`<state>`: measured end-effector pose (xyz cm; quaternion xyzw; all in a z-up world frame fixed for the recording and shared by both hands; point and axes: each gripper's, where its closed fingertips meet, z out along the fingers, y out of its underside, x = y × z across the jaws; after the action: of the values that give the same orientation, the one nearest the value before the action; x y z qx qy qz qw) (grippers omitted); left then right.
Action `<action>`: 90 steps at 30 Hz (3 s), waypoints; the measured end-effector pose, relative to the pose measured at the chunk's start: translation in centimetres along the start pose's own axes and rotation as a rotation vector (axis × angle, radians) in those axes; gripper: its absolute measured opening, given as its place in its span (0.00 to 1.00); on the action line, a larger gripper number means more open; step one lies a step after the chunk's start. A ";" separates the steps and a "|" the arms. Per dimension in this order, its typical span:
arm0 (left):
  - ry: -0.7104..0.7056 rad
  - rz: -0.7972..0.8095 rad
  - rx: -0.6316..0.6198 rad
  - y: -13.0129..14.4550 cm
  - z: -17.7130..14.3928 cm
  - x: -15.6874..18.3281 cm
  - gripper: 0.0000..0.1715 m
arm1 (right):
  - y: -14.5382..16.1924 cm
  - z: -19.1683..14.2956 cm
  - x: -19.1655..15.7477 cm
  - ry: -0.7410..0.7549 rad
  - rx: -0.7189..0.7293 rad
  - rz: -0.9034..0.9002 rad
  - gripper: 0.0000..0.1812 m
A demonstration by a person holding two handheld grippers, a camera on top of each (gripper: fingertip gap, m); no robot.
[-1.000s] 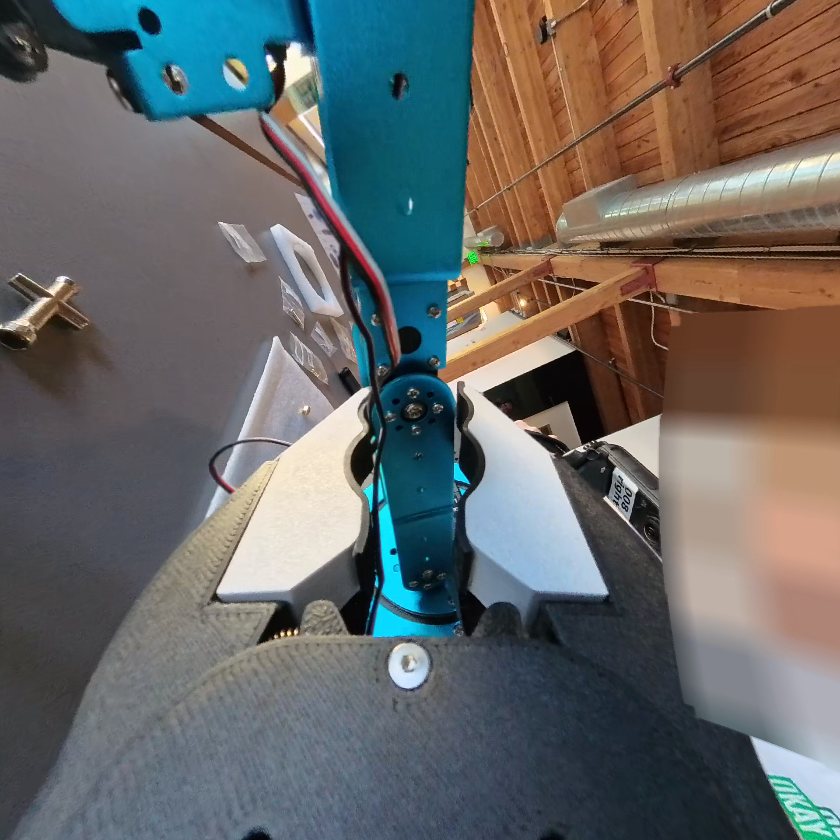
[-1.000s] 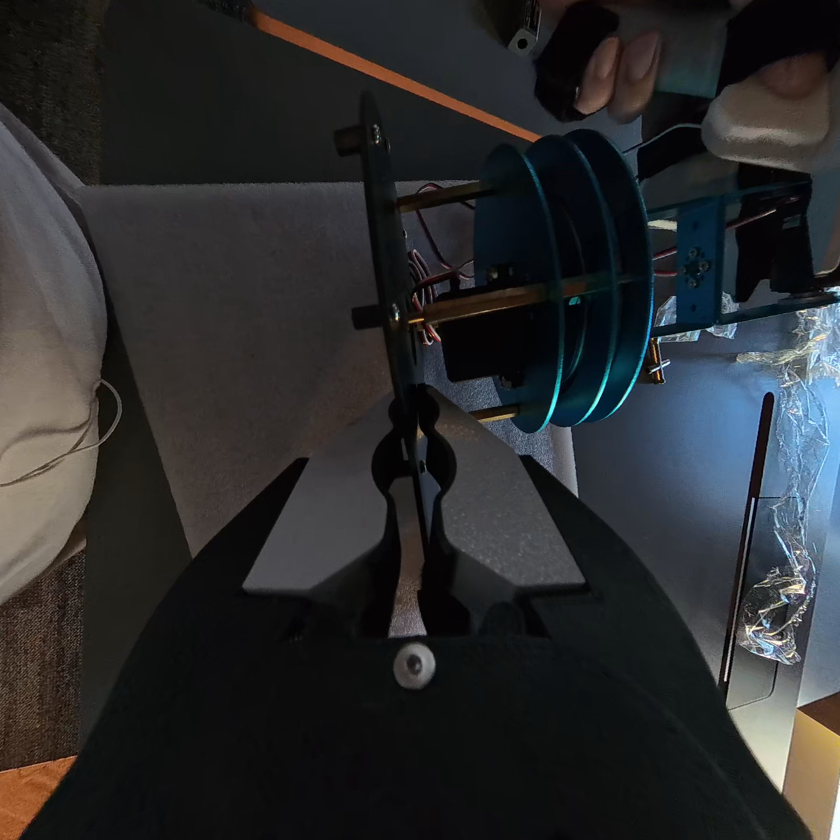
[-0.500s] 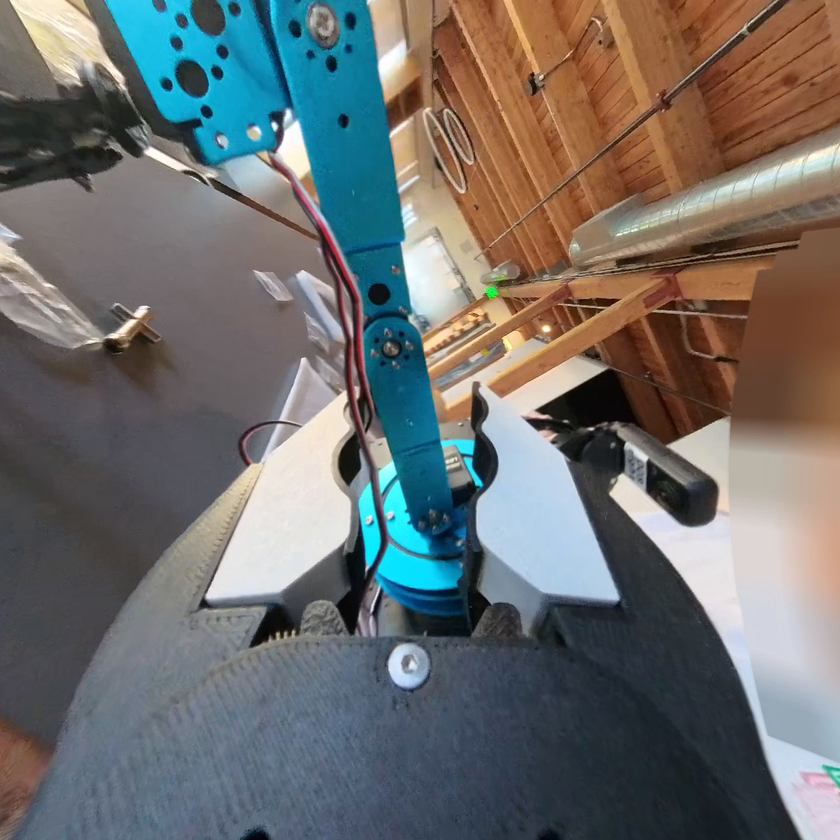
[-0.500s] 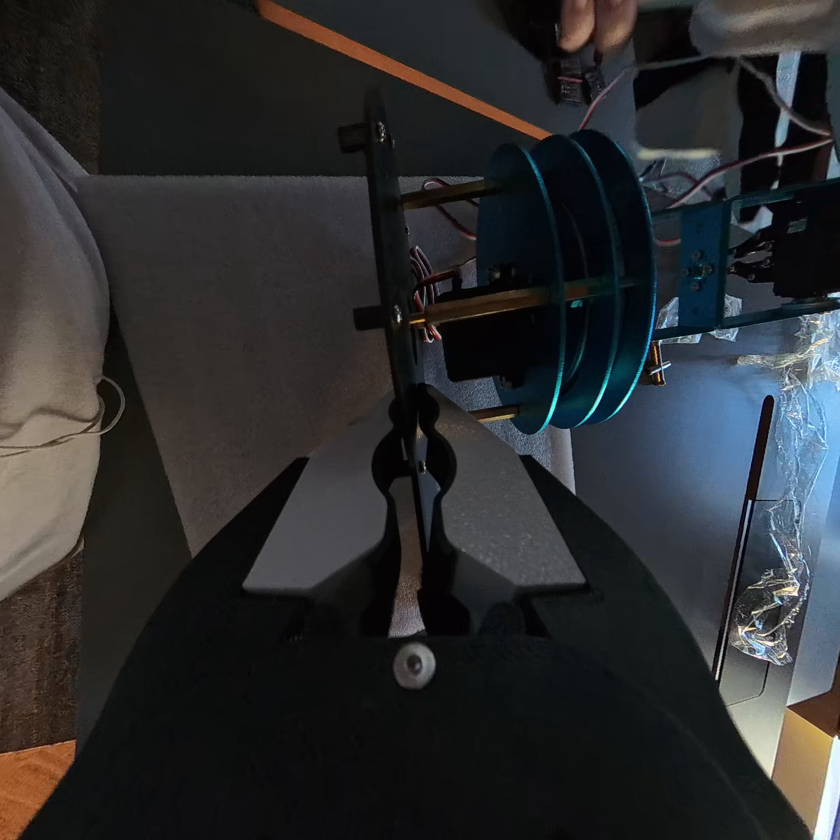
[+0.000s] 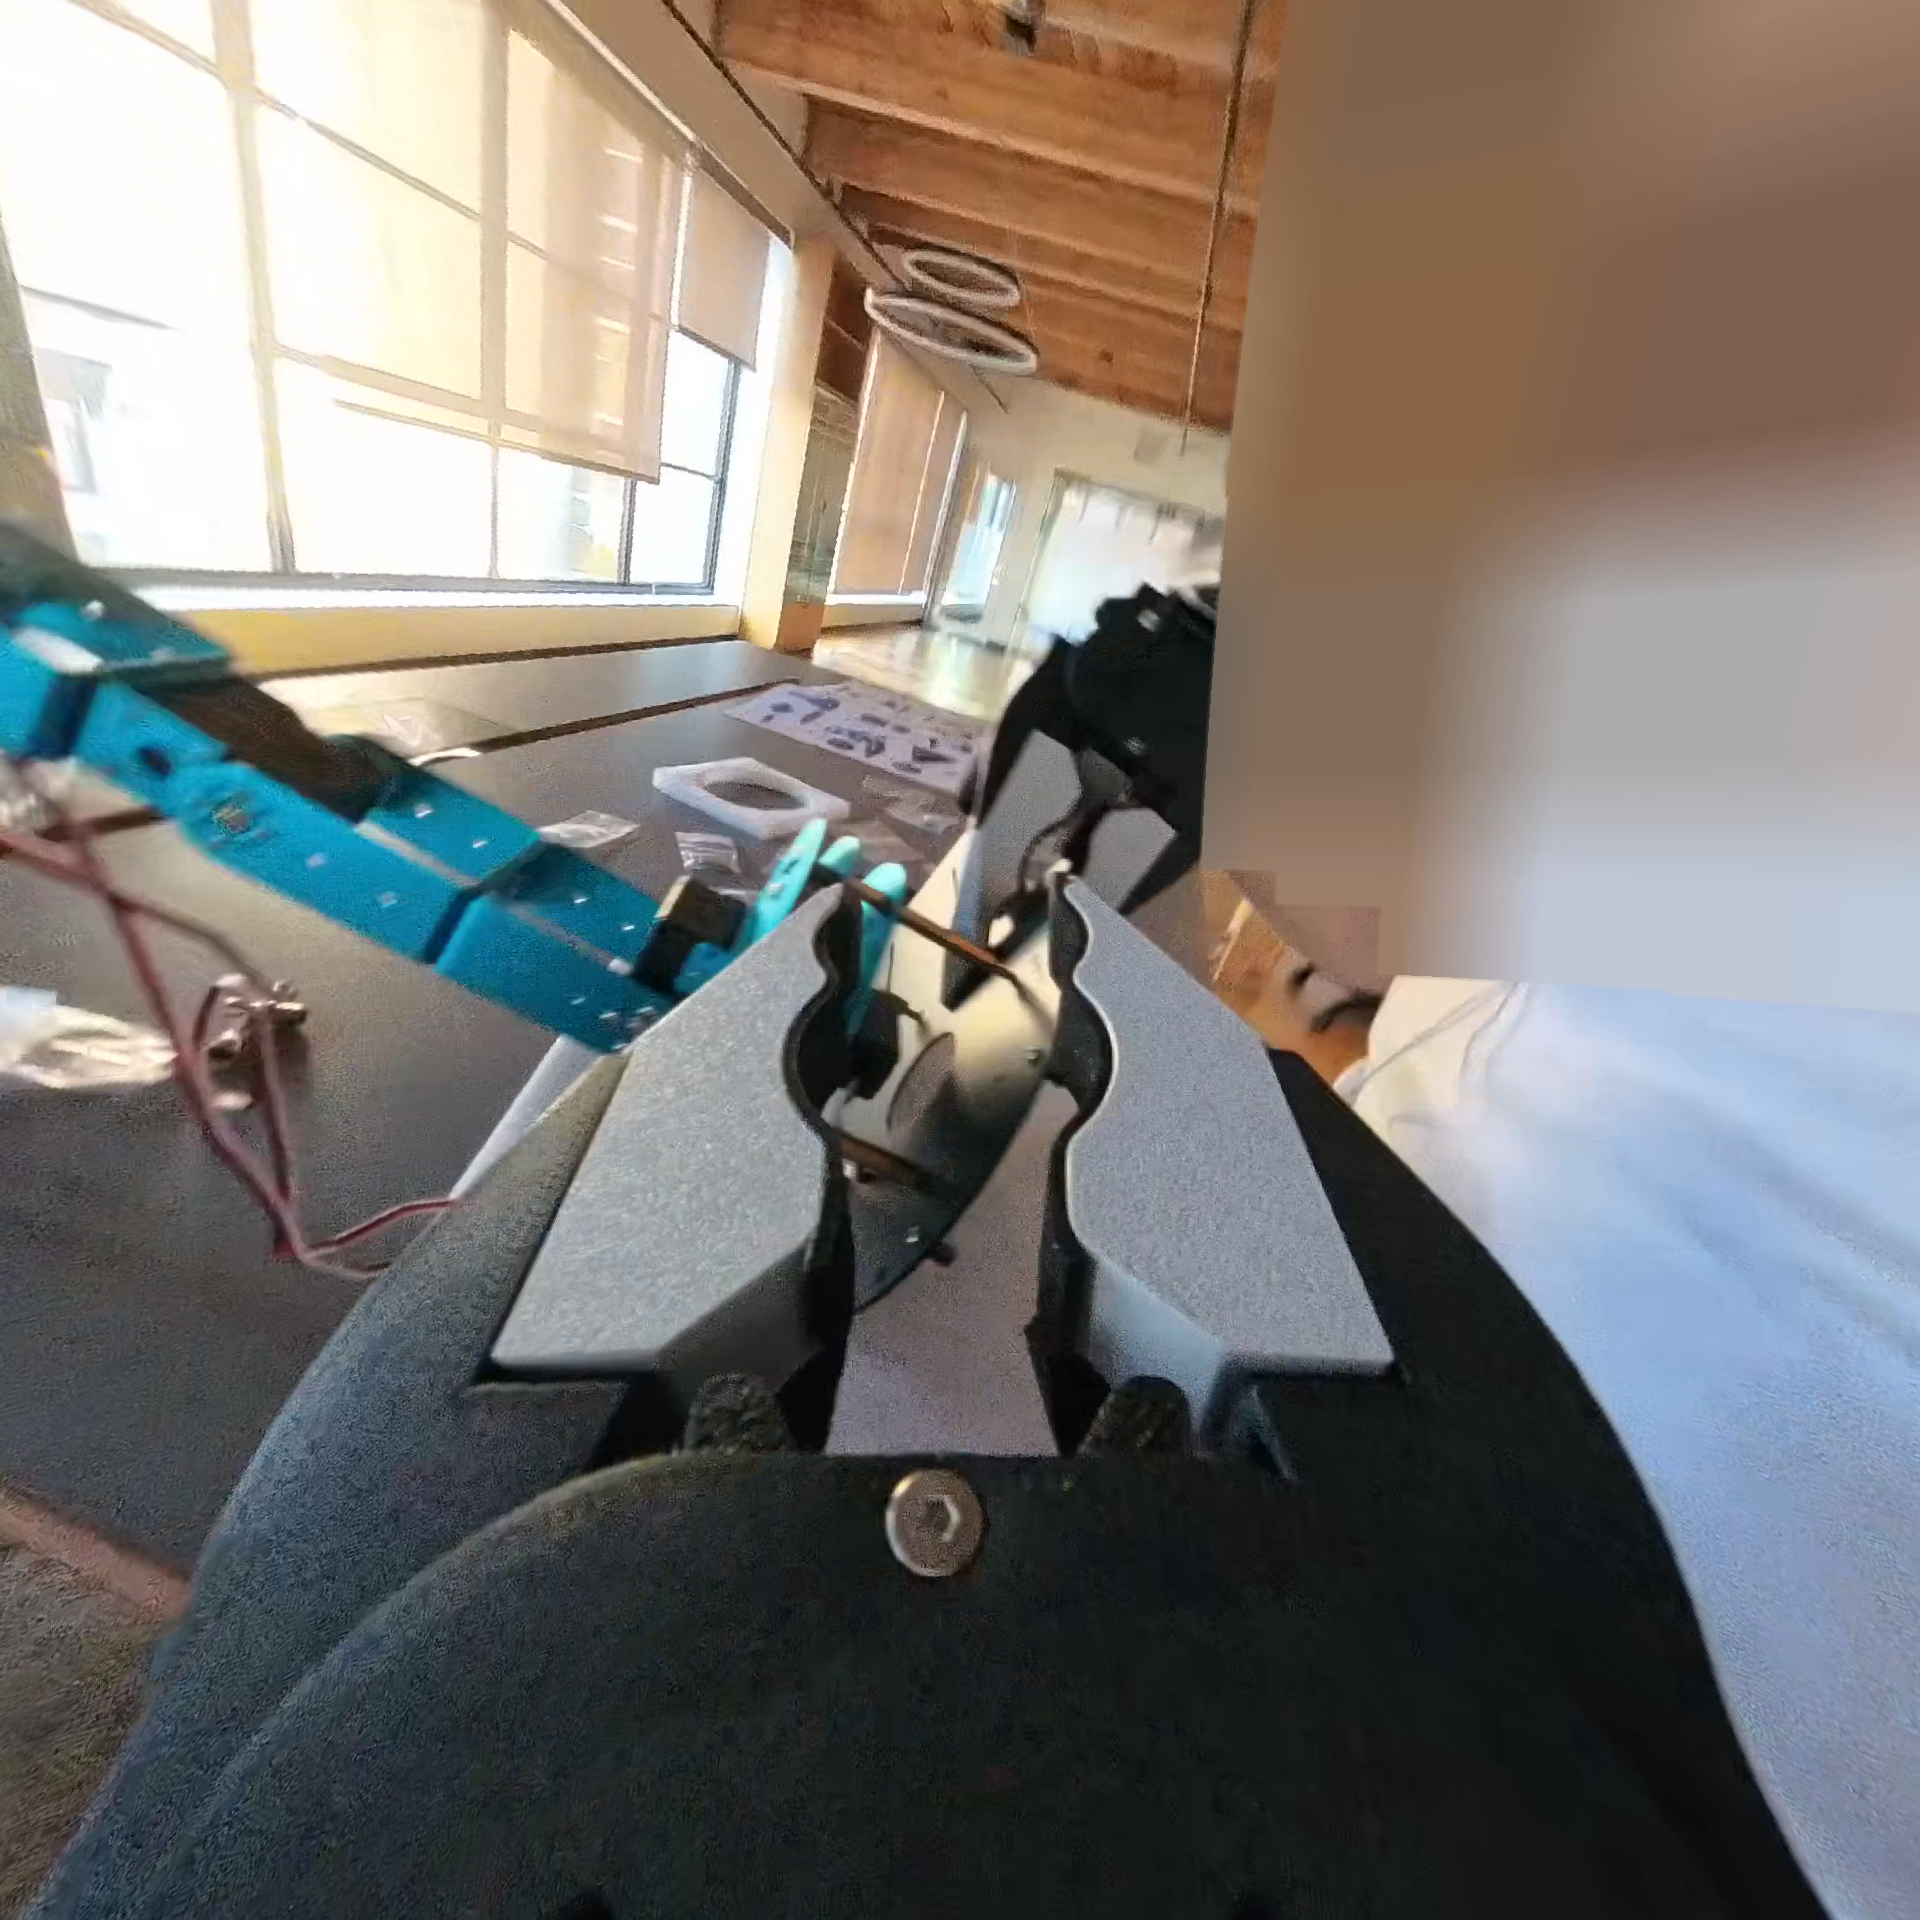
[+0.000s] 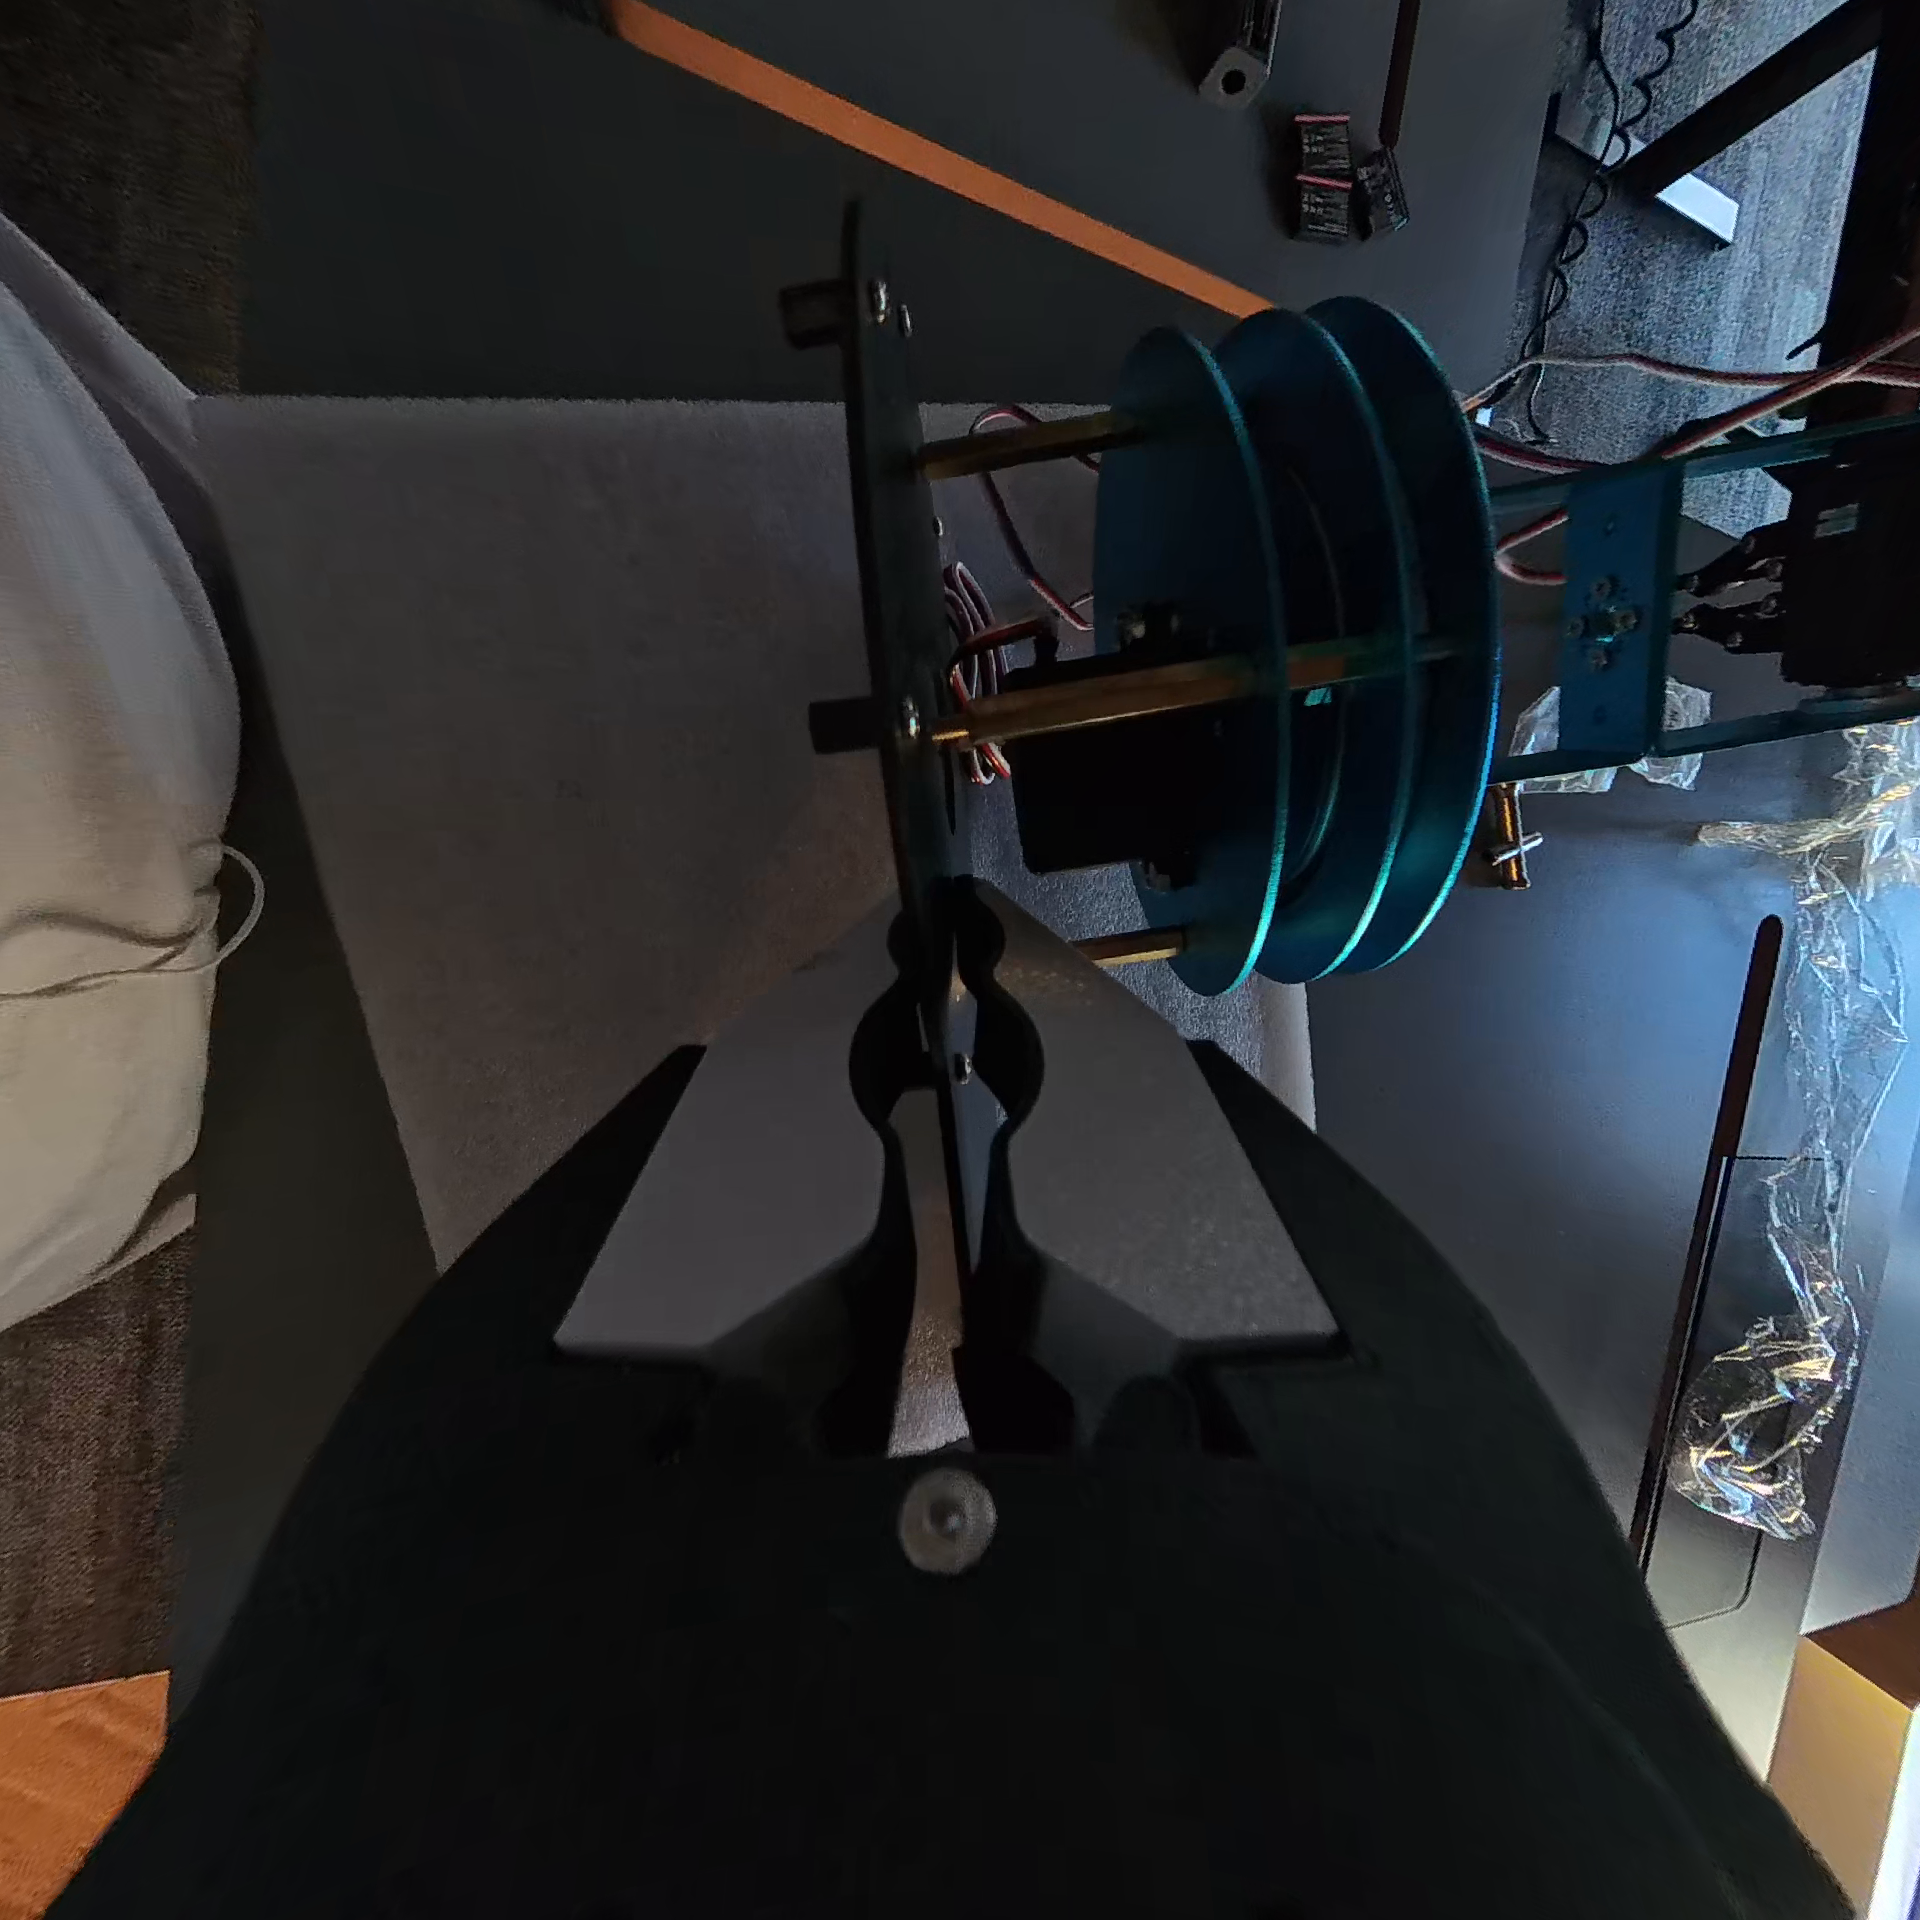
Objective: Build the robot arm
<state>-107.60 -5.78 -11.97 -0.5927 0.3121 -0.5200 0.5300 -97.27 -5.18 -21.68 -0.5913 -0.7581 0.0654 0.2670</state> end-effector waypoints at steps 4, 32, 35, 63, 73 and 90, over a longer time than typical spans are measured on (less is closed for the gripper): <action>-0.053 0.189 -0.156 1.8 2.5 3.8 0.18 | 0.0 0.0 0.0 -0.003 0.001 -0.007 0.00; -0.355 0.469 -0.508 7.1 6.4 2.3 0.03 | -0.1 0.1 0.1 -0.046 0.048 -0.011 0.00; -0.389 0.493 -0.537 7.7 6.5 1.9 0.03 | -0.1 0.1 0.0 -0.053 0.055 -0.011 0.00; -0.452 0.496 -0.546 8.3 6.7 2.4 0.02 | -0.2 -2.5 0.6 0.051 0.307 -0.014 0.13; -0.448 0.482 -0.546 8.2 6.7 2.2 0.02 | 0.6 -9.3 3.0 -0.001 0.647 0.175 0.13; -0.448 0.476 -0.546 8.2 6.7 2.2 0.03 | 5.8 -2.2 8.6 -0.009 0.318 0.129 0.13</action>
<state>-99.15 -7.78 -18.43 -0.7210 0.4437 -0.1399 0.5136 -92.55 4.07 -19.38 -0.5887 -0.6999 0.2044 0.3490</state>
